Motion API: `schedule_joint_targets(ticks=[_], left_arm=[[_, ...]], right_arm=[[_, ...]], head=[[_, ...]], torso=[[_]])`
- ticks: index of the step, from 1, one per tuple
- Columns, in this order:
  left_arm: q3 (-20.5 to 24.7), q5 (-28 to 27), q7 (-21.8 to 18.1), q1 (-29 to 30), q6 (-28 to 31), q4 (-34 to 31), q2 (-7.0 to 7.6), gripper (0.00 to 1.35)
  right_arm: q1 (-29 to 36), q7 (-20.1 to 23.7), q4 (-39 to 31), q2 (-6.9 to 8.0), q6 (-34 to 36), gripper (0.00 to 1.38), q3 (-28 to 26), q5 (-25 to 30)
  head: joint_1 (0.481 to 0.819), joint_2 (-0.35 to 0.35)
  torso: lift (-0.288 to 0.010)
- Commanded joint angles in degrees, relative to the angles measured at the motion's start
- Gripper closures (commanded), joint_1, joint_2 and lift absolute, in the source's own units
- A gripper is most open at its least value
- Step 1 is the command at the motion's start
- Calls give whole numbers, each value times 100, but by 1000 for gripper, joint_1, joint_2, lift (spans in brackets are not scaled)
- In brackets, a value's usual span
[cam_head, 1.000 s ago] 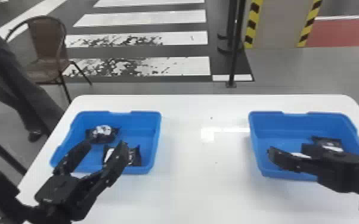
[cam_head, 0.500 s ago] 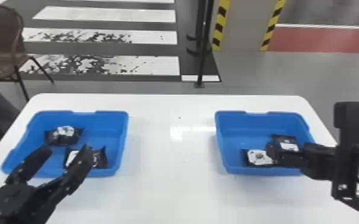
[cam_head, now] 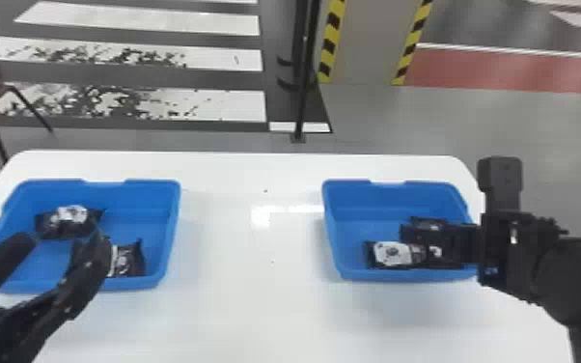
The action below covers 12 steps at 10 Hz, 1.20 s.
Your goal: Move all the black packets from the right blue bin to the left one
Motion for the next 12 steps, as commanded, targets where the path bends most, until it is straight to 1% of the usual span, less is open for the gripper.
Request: schedule_joint_targets(ticks=[1,2,3,7,12], left_arm=[[-8,3,-1,-10,0,0,0,110],[-8,15,-1,-10,0,0,0,111],[-19,49,-1,-10,0,29,0,116],[-19,72,-1,-24,14,71,0,117],[-31,38,8,-52,14,71,9,117]], right_arm=[[-111,0,331,-9,39,131,132,-86],[-111,0,374,-9,110,133,234,-63],[-111,-97,402,-9,166,133,337,-52],[-392,-158,838,-17,180,133,383,28],[-519,-351,936,-17,546,133,577,-63]], head=[[695,-113],[695,-109],[695,-97],[695,-94],[695,-91]], torso=[[-140],[-140],[-140],[-140],[-140]])
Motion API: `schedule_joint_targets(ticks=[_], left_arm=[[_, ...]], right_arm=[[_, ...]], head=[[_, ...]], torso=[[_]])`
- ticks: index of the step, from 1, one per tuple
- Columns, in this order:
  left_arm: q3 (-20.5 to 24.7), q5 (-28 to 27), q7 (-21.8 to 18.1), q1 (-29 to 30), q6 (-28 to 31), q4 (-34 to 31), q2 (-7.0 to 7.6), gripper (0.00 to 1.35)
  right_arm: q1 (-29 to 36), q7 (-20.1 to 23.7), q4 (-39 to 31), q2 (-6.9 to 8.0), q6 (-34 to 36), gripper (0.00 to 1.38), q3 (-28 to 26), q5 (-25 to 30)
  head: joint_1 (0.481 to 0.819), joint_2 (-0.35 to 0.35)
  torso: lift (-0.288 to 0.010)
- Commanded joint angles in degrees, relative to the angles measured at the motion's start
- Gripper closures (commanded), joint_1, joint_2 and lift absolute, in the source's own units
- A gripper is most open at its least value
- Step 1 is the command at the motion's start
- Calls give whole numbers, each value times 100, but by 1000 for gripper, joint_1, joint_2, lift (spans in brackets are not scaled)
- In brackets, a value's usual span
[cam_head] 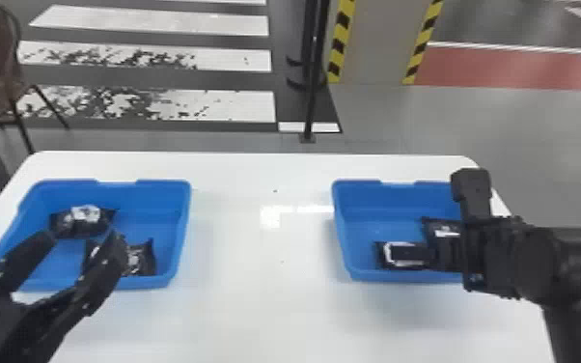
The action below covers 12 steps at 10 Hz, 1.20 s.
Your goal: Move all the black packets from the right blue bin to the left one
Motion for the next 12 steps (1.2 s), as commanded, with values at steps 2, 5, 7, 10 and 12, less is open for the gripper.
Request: schedule_joint_targets(ticks=[2,5,7,10,12], left_arm=[[-28,11,-6,-28,5,28,25,117],[-51,22,-6,-56,5,70,34,117],[-74,34,-6,-70,-24,98,42,117],[-74,56,-6,-70,-80,112,34,117],[-74,68,-14,-70,-108,126,34,117]], right_arm=[[-78,-15,203,0,29,133,61,-73],[-205,-15,385,-35,128,285,107,-222],[-275,-15,554,-62,254,703,119,-427],[-275,-15,596,-70,198,1036,130,-496],[-134,37,526,-70,-224,1110,130,-530]], head=[[695,-83],[695,-80],[695,-74],[695,-65],[695,-61]], torso=[[-140],[-140],[-140],[-140],[-140]])
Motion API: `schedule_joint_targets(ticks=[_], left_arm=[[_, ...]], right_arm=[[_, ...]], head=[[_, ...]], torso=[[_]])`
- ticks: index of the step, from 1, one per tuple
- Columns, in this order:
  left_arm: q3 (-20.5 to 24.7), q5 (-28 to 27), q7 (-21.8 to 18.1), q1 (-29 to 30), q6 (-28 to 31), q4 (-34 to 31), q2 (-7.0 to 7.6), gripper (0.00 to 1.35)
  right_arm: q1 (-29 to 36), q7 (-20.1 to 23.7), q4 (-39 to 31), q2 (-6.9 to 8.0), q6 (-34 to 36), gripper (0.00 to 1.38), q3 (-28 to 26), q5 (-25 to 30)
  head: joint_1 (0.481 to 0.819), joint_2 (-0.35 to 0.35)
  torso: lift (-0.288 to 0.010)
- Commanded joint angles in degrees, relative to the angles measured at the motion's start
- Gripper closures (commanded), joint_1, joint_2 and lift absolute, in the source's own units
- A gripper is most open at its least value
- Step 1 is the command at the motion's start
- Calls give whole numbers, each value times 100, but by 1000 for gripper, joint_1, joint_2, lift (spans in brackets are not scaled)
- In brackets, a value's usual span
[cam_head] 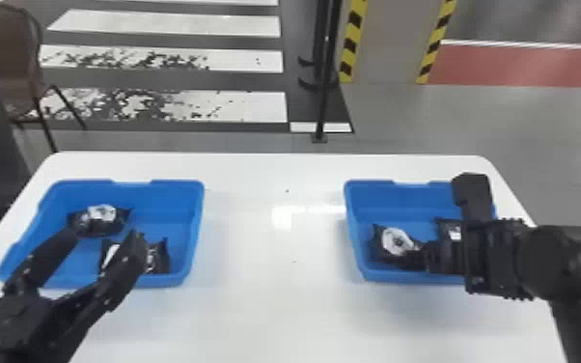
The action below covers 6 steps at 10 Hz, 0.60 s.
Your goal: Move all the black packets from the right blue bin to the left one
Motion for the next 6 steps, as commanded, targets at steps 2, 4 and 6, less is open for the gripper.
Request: schedule_joint_targets(ticks=[2,4,6], left_arm=[[-1,52,-18,0,-84,31,0,117],[-1,52,-27,0,-266,45,-9,117],[22,52,-18,28,-379,45,-27,117]], right_arm=[[384,34,-243,9,-967,1128,-37,-237],[1045,87,-918,35,-1614,1130,-311,-900],[1650,315,-1622,53,-2176,1130,-574,-1711]], head=[[695,-54],[695,-35],[695,-13]], torso=[[-140],[-140],[-140]])
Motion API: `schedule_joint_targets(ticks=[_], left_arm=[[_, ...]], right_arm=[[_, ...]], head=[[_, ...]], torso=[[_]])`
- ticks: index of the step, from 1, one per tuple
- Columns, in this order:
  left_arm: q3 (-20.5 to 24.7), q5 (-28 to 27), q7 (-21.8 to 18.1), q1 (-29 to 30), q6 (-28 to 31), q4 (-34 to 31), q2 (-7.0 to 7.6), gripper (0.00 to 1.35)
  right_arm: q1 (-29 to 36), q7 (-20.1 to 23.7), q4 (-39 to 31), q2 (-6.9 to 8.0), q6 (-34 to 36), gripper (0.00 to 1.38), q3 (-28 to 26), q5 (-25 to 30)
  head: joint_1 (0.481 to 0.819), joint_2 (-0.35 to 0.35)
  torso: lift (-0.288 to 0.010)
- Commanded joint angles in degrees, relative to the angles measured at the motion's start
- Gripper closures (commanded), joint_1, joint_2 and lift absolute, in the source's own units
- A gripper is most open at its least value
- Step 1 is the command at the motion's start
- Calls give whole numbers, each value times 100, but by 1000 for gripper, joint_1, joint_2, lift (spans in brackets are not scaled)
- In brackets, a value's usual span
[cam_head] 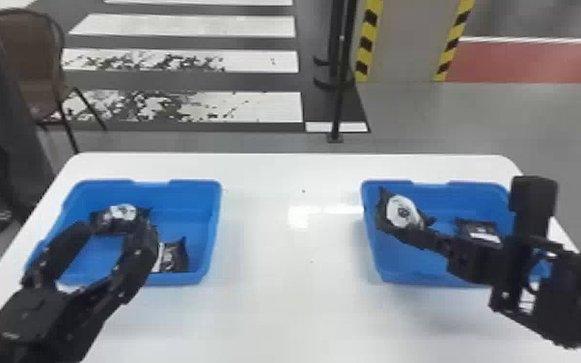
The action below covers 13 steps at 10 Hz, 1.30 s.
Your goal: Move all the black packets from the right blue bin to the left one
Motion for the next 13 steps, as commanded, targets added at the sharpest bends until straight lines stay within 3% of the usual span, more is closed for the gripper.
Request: schedule_joint_targets(ticks=[1,2,4,5,8,11,13], left_arm=[[1,-4,6,6,-55,1,-7,113],[-11,-27,6,-23,-55,1,-7,113],[-33,-27,15,-51,-69,1,-7,111],[-68,-27,15,-51,-97,1,1,111],[-193,110,50,-107,-182,30,19,110],[-456,487,50,-107,-618,-13,63,110],[-650,933,50,-93,-716,-125,124,110]], right_arm=[[245,426,-282,4,-530,1128,-136,-637],[245,910,-325,4,-923,1128,-136,-877],[259,1323,-550,118,-1092,1128,195,-1483],[245,1454,-606,83,-1092,1128,504,-1746],[132,1595,-536,30,-1233,1128,1315,-2305],[62,1613,-395,-5,-1402,1128,1555,-2340],[-37,1630,-282,-14,-1472,1128,1703,-2397]], head=[[695,11],[695,41],[695,84],[695,120],[695,258],[695,308],[695,300]], torso=[[-140],[-140],[-140],[-140],[-140],[-140],[-140]])
